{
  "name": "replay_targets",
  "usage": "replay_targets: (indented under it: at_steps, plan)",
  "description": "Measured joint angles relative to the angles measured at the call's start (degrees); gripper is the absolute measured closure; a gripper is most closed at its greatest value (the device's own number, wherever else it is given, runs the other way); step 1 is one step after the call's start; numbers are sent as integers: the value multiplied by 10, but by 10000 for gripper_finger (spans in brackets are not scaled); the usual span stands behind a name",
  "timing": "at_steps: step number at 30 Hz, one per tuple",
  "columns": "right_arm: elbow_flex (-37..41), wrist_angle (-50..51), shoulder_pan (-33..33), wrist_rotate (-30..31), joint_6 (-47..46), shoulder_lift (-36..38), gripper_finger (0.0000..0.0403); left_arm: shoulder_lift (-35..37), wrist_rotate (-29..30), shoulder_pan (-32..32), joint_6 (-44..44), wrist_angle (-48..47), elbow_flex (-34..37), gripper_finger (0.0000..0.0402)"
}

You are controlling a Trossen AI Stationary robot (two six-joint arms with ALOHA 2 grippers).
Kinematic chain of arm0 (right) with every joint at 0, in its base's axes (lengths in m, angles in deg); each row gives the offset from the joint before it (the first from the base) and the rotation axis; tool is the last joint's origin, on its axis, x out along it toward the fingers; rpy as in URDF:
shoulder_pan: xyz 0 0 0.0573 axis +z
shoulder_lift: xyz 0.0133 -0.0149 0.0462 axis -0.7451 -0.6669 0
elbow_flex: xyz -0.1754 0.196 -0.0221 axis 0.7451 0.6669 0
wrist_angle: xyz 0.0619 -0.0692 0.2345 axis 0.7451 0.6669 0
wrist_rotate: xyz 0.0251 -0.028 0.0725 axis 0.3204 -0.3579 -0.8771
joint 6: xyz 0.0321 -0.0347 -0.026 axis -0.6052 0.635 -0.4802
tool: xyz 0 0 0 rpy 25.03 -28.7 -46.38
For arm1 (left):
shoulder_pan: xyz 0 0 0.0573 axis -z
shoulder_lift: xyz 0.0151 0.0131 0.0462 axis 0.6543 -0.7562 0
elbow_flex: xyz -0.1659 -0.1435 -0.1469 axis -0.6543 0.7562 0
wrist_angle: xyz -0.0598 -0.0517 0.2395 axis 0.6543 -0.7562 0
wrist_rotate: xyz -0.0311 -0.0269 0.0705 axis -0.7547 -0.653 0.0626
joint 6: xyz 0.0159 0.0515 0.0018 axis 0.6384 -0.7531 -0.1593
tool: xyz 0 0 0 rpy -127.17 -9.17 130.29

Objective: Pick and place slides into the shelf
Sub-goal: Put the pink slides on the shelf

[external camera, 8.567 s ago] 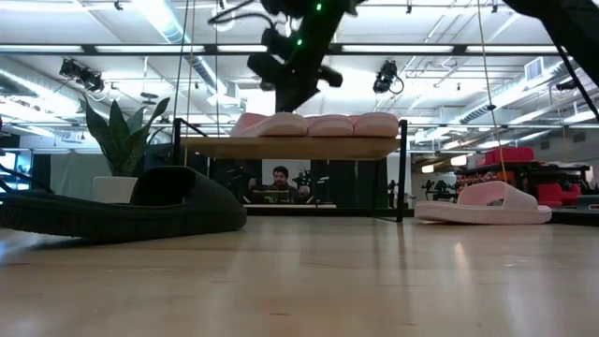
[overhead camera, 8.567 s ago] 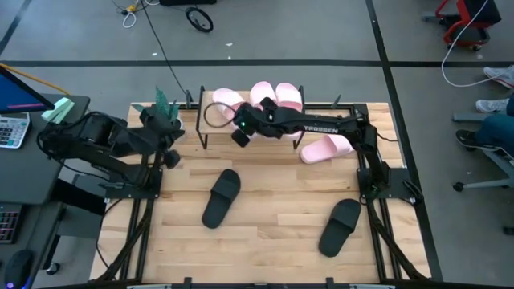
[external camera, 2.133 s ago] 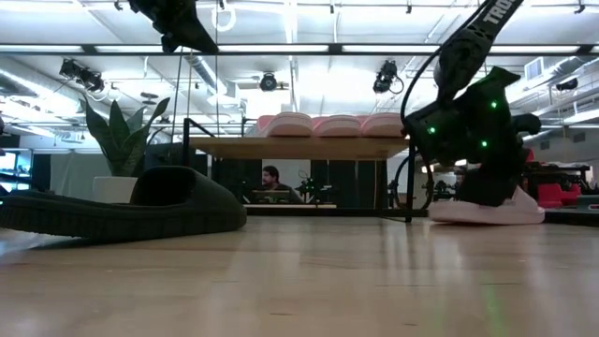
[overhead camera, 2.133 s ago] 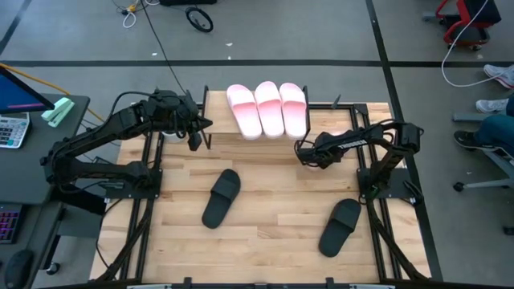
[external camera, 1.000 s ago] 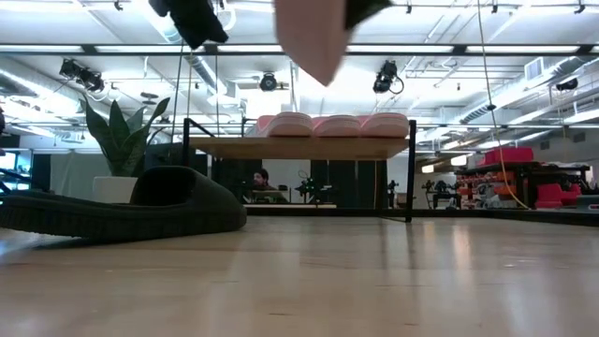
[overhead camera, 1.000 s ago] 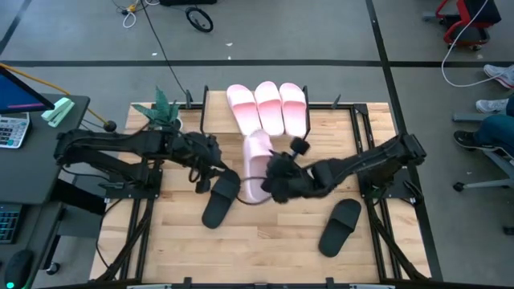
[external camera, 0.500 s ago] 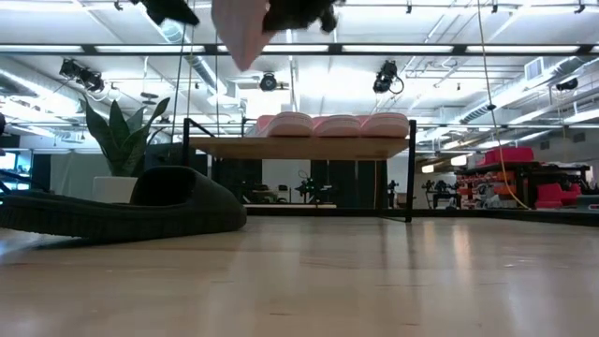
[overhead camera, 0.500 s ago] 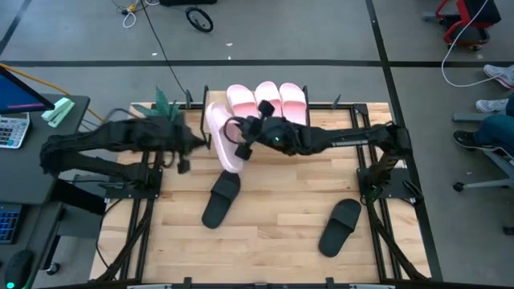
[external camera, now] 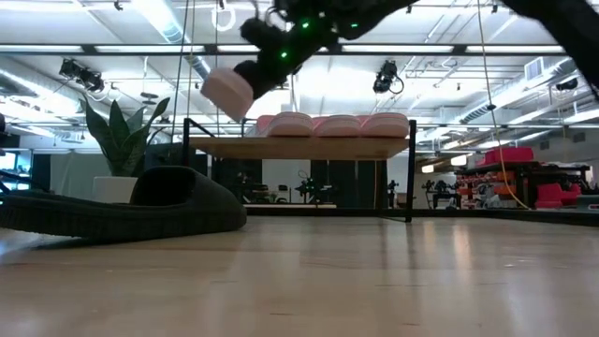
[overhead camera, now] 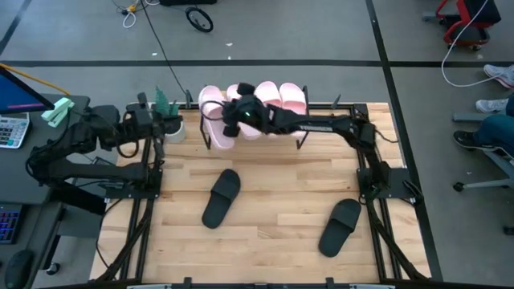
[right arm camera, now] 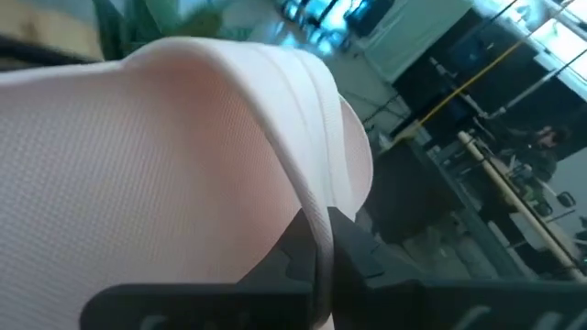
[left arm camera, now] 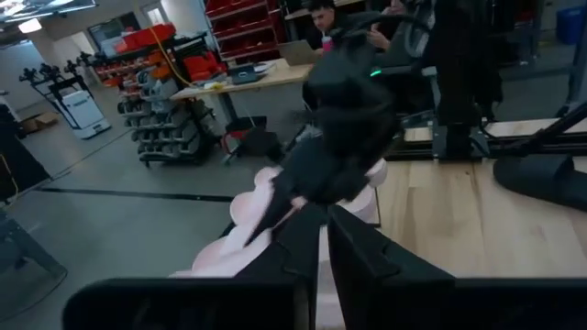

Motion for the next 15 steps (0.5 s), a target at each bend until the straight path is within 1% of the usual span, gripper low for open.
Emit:
replay_targets:
  at_steps: [5,8,12,15]
  plan:
    - [-188,149,-16,5,24,-84,393,-3,-1,-2,0,-1,0,376]
    - [-271,220,-20,26,25,-124,393,-5,-1,-2,0,-3,0,384]
    - [-318,265,-22,46,17,-153,393,-5,-1,-2,0,-15,0,389]
    - [-311,282,-25,53,16,-154,393,-5,-1,-2,2,-24,0,389]
